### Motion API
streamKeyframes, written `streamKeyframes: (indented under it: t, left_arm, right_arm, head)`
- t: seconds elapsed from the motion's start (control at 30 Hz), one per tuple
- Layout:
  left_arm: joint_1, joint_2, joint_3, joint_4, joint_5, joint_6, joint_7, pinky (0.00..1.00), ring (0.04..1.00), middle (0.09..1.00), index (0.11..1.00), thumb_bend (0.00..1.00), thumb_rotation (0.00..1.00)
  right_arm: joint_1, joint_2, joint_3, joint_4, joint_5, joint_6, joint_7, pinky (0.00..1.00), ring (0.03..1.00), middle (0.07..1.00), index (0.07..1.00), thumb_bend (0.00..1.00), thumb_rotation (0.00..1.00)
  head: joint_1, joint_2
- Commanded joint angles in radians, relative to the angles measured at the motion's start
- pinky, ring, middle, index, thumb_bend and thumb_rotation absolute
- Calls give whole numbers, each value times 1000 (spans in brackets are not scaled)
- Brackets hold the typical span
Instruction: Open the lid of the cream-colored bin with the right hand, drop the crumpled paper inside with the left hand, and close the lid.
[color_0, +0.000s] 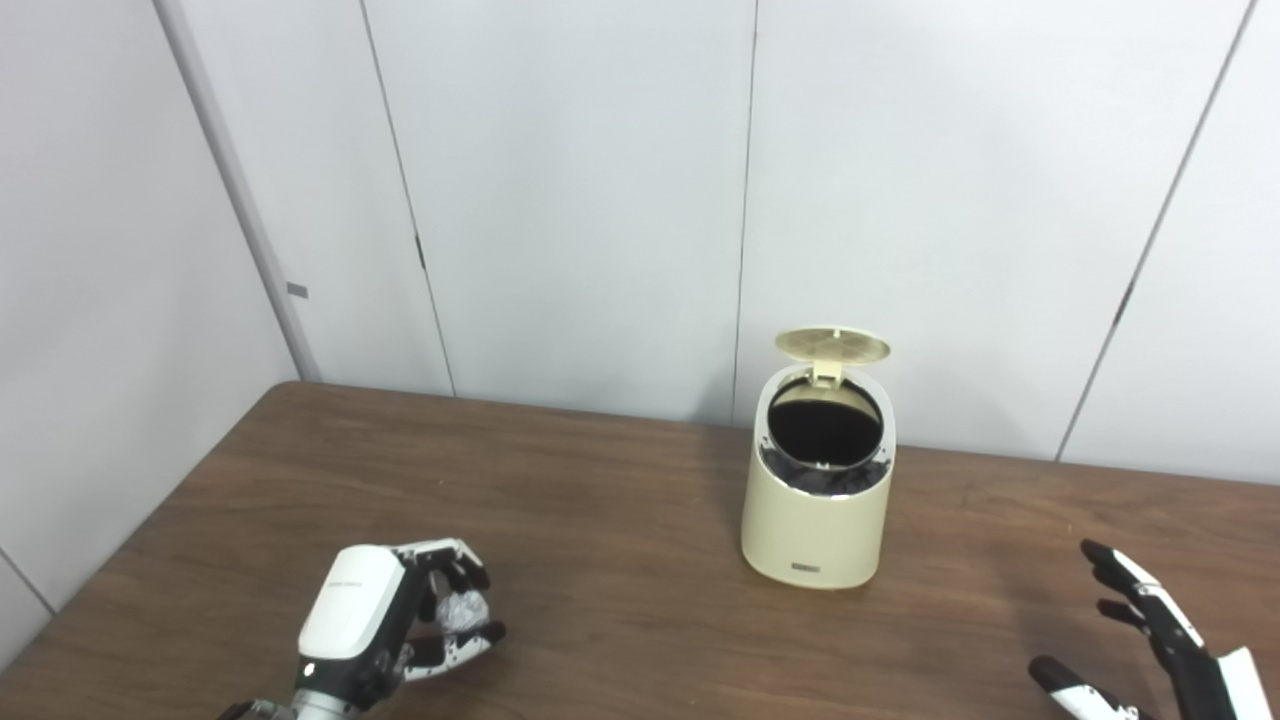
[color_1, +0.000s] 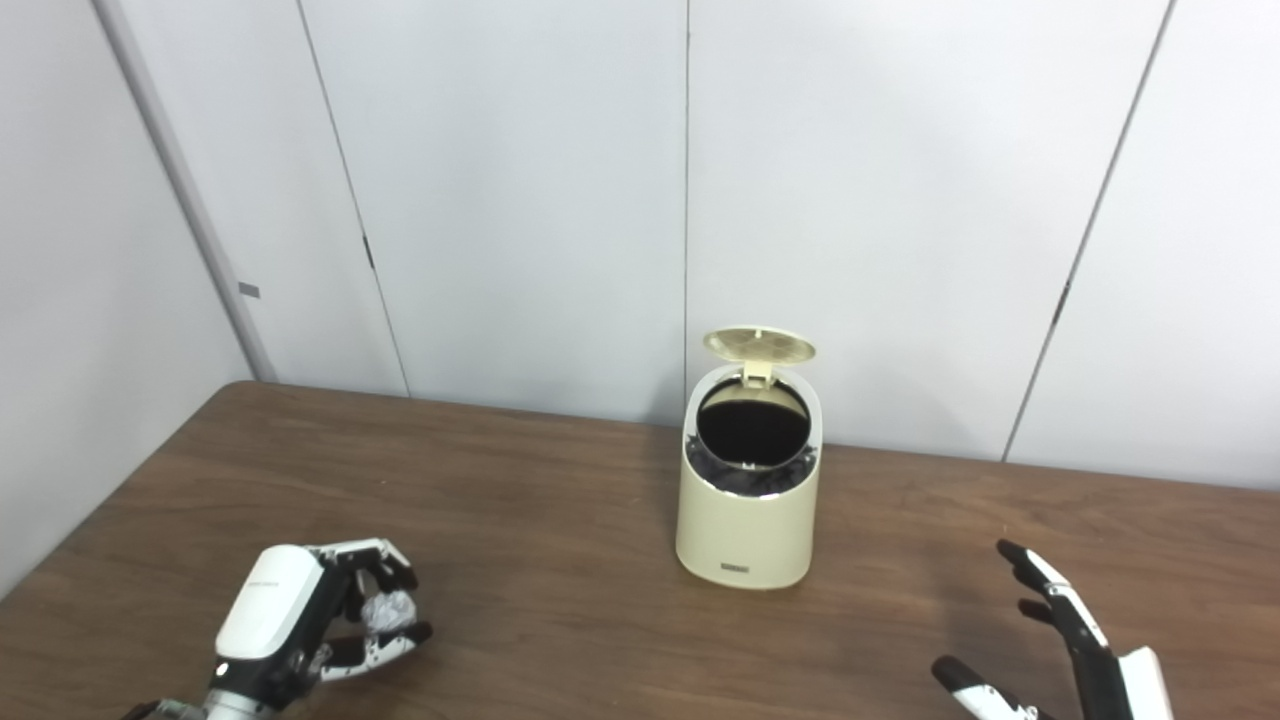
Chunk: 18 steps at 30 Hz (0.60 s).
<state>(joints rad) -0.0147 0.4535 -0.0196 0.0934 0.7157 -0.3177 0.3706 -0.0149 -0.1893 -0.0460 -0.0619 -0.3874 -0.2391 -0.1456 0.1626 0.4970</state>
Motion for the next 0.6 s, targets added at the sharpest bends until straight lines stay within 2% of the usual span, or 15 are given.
streamKeyframes:
  t: [0.0, 0.33, 0.43, 0.57]
  left_arm:
    - [-47, 25, -1, -35, 14, -34, 9, 193, 229, 448, 498, 521, 0]
    - [-108, -37, -2, -269, 34, 43, -120, 163, 196, 445, 497, 520, 0]
    - [-143, -43, -6, -304, 27, 35, -151, 151, 184, 445, 497, 519, 0]
    - [-187, -55, -11, -350, 15, 55, -207, 147, 180, 447, 497, 519, 0]
  right_arm:
    - [-25, 5, 3, -12, -8, -41, -23, 777, 858, 869, 855, 693, 662]
    - [-27, 15, 17, -2, -11, -41, -34, 801, 868, 866, 859, 687, 639]
    - [-26, 18, 21, 0, -13, -42, -36, 798, 869, 868, 860, 696, 649]
    - [-26, 25, 26, -1, -23, -30, -40, 786, 862, 873, 863, 718, 660]
  head:
    - [0, 0]
    - [-10, -7]
    - [-19, -8]
    - [-28, -9]
